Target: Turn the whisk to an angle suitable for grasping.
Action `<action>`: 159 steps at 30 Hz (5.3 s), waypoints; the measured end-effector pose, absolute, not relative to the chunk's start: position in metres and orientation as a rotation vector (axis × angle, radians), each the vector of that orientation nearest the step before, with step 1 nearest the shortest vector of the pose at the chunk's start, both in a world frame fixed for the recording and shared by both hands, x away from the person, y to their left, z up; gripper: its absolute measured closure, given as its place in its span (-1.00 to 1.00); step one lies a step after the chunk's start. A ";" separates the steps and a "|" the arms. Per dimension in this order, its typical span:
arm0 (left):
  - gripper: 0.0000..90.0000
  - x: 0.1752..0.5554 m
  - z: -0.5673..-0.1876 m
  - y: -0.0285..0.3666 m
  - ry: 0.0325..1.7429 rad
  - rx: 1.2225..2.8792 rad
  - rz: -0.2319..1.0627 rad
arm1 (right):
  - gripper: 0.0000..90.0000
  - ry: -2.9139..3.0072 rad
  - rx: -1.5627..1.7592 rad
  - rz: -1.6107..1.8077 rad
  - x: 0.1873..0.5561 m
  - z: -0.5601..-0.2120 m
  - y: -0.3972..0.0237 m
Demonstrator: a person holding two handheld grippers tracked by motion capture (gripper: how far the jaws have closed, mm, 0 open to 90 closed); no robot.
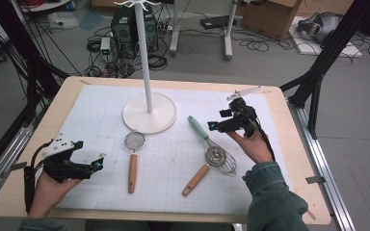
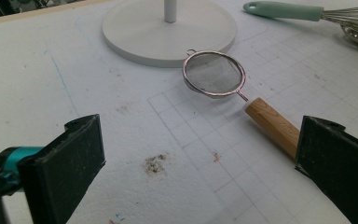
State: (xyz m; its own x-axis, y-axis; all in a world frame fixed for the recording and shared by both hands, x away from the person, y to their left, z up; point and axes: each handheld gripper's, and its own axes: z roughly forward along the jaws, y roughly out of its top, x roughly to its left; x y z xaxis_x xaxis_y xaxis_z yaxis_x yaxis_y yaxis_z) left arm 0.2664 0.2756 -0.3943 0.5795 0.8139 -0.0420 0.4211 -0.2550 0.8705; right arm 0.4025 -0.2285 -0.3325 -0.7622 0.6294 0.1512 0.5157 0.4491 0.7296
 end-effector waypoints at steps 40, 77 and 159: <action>-0.96 0.267 -0.394 0.280 1.004 1.867 0.538 | -0.12 2.835 1.254 0.944 0.459 -0.397 -0.204; -0.96 0.267 -0.397 0.280 1.011 1.869 0.539 | 0.44 2.891 1.548 0.745 0.465 -0.416 -0.181; -0.96 0.269 -0.413 0.297 1.058 1.802 0.528 | 0.54 2.656 0.681 1.757 0.407 -0.292 -0.127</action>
